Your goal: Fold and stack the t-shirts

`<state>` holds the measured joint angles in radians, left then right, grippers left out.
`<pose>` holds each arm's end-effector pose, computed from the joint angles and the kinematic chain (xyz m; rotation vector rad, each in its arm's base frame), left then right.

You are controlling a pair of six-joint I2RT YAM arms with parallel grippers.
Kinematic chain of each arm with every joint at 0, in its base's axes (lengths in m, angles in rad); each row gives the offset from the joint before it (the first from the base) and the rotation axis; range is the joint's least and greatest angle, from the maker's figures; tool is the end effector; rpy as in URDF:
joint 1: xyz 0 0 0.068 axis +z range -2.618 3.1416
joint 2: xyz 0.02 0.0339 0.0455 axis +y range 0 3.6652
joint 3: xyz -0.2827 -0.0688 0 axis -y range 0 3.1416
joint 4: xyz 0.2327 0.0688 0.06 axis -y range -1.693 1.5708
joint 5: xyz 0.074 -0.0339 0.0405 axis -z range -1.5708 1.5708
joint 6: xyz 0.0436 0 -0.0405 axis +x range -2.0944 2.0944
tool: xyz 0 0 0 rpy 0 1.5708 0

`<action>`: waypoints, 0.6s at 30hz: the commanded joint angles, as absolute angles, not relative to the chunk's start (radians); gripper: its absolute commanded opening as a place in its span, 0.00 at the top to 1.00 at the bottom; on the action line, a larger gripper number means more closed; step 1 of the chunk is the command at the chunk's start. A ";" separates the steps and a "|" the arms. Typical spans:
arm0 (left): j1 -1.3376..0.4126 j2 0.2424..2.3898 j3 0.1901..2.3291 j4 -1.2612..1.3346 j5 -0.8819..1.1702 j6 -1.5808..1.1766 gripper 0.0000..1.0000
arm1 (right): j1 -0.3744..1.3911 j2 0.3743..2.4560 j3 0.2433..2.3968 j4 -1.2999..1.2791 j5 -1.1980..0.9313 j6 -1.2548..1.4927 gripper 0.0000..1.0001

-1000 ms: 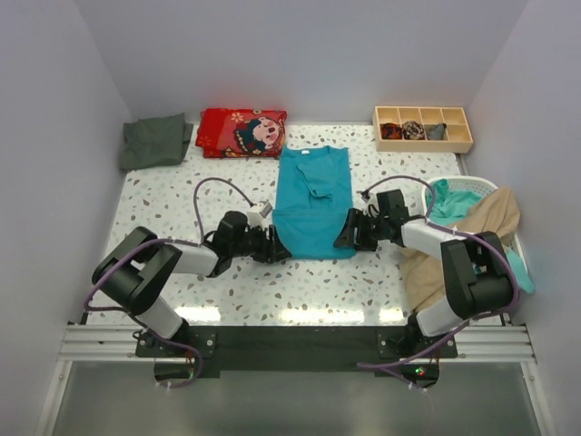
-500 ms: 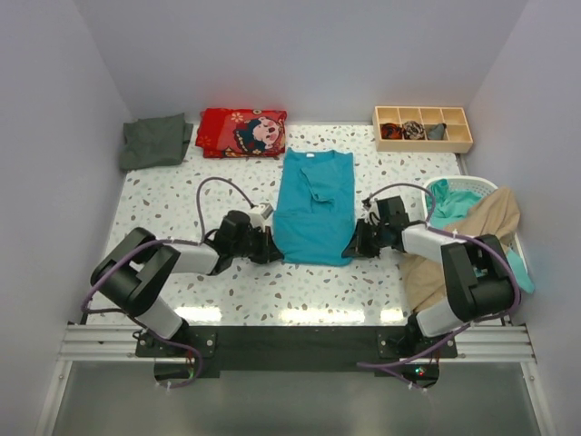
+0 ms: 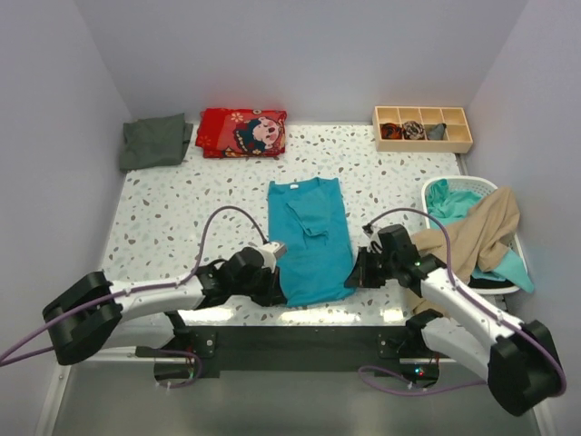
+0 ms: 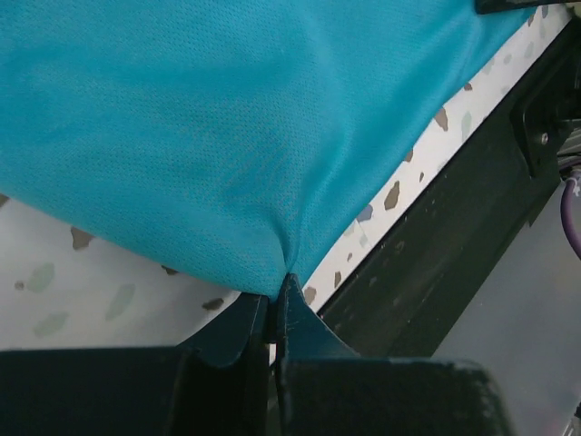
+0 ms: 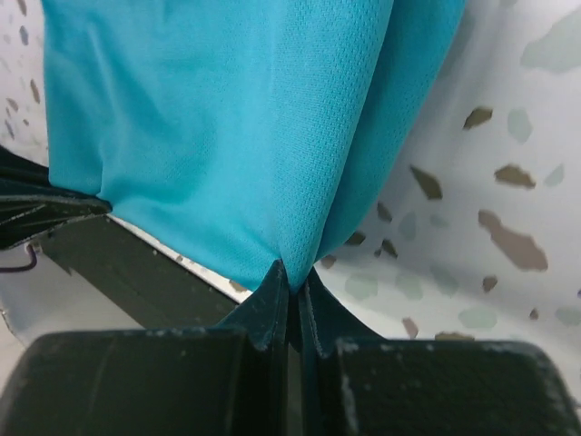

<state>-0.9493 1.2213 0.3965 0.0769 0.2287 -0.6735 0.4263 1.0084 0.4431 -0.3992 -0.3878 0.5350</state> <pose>0.1146 -0.1770 0.1697 0.4768 2.5067 -1.0080 0.1417 0.0824 0.1847 -0.0186 2.6590 0.8459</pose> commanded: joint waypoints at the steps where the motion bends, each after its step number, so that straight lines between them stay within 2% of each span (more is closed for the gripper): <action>1: -0.999 1.094 0.396 -0.073 0.101 -0.779 1.00 | 0.459 0.840 0.423 -0.538 -0.316 0.612 1.00; 6: -0.999 1.035 0.477 -0.189 -0.032 -0.772 1.00 | 0.460 0.871 0.515 -0.565 -0.304 0.539 1.00; 15: -0.994 1.150 0.715 -0.247 -0.308 -0.667 0.97 | 0.459 1.089 0.733 -0.485 -0.167 0.397 1.00; 18: -0.980 1.206 0.788 -0.239 -0.333 -0.626 0.96 | 0.459 1.169 0.822 -0.466 -0.153 0.370 1.00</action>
<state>-0.9951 1.1610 0.6884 -0.2371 -0.2031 -0.6991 0.4580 1.0935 0.6979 -0.5182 -0.2214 0.4461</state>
